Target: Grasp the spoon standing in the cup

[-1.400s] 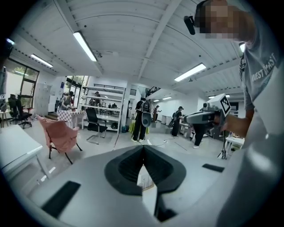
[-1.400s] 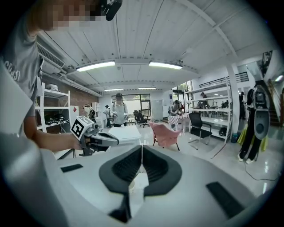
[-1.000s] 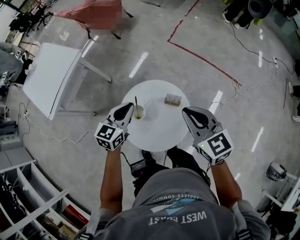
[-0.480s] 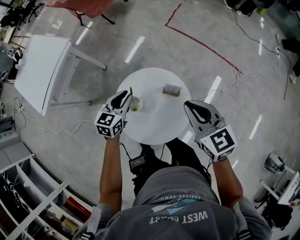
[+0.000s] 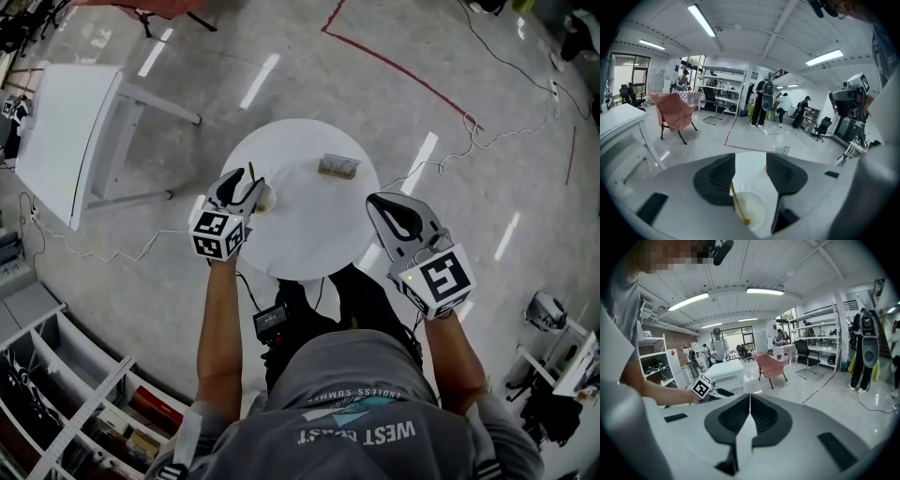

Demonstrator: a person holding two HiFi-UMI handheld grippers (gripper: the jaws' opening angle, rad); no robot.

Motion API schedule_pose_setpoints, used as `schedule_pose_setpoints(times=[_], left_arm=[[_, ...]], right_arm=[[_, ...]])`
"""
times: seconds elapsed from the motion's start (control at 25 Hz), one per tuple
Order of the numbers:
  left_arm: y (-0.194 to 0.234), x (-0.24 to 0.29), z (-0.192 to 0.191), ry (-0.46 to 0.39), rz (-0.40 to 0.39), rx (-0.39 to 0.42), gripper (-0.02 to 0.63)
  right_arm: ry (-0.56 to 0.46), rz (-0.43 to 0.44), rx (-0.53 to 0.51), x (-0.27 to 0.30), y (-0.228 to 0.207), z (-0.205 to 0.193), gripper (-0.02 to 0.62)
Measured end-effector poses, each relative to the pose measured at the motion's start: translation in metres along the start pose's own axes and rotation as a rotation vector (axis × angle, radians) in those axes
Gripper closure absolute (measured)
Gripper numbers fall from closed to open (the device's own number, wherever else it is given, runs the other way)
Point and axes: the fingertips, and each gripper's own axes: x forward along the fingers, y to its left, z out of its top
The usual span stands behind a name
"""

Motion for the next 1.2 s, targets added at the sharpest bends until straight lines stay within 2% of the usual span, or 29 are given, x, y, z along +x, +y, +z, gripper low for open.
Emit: schedule_pose_setpoints(times=[0.32, 0.64, 0.84, 1.0, 1.2], left_arm=[[0.012, 0.019, -0.026, 0.049, 0.037, -0.018, 0.359], [0.031, 0.033, -0.046, 0.087, 0.075, -0.049, 0.357], [0.036, 0.041, -0.051, 0.095, 0.068, -0.071, 0.359], [0.036, 0.044, -0.054, 0.103, 0.061, -0.076, 0.399], [0.034, 0.045, -0.06, 0.125, 0.05, -0.073, 0.494]], right_arm=[[0.031, 0.0, 0.02, -0.003, -0.002, -0.019, 0.591], [0.059, -0.004, 0.037, -0.005, -0.003, -0.035, 0.591], [0.077, -0.009, 0.04, -0.003, -0.003, -0.042, 0.591], [0.081, -0.014, 0.044, -0.001, -0.004, -0.044, 0.591], [0.082, -0.025, 0.052, -0.001, -0.004, -0.045, 0.591]])
